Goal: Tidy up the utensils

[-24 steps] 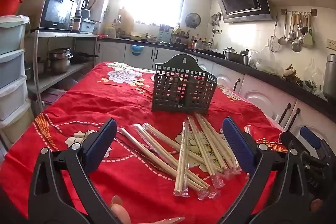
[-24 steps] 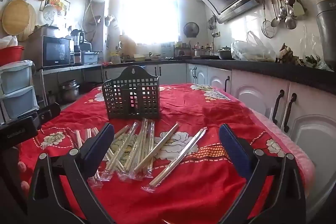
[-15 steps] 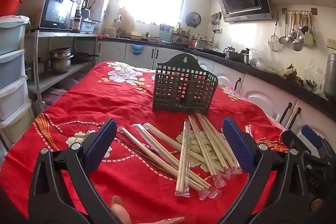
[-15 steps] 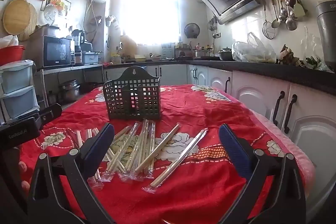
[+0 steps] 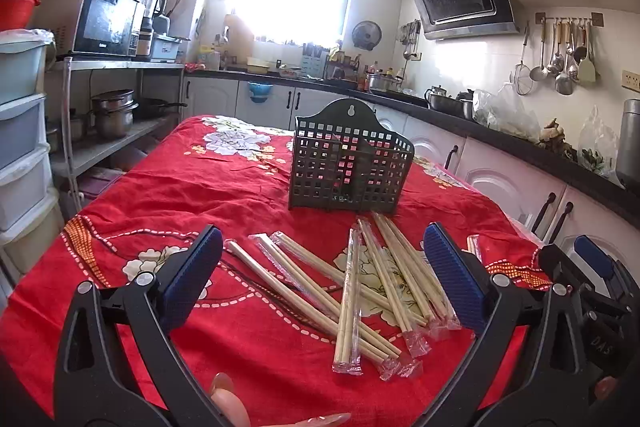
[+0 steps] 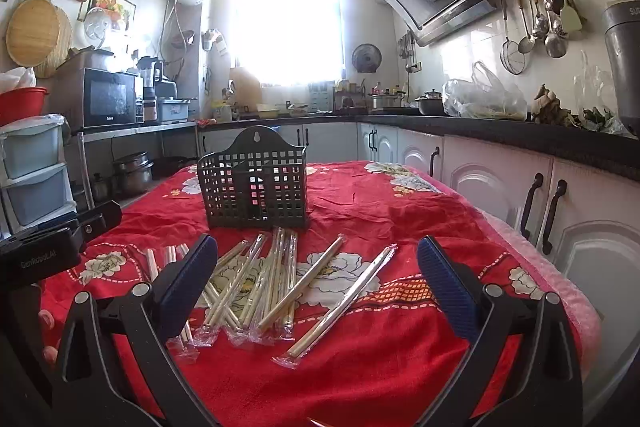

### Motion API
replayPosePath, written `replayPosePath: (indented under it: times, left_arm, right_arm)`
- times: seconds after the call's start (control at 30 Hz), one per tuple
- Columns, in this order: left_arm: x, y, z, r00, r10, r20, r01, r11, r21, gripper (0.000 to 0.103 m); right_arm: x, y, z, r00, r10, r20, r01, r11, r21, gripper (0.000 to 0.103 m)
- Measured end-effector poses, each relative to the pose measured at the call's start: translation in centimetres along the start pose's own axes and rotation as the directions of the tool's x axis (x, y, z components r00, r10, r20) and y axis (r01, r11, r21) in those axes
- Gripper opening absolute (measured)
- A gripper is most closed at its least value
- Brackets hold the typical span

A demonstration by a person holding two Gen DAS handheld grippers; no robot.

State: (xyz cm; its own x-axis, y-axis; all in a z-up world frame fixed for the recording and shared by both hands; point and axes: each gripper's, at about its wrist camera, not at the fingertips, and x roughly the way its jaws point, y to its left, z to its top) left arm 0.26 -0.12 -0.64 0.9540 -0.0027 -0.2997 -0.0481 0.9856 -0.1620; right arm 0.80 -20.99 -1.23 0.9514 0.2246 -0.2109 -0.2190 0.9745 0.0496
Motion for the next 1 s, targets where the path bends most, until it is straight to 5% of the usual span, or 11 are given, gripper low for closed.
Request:
replayPosePath:
  times: [1.0]
  left_arm:
    - [0.18, -0.02, -0.14, 1.000, 0.002, -0.008, -0.002, 1.000, 0.005, 0.093]
  right_arm:
    - [0.24, -0.11, -0.24, 1.000, 0.001, -0.011, -0.001, 1.000, -0.001, 0.097]
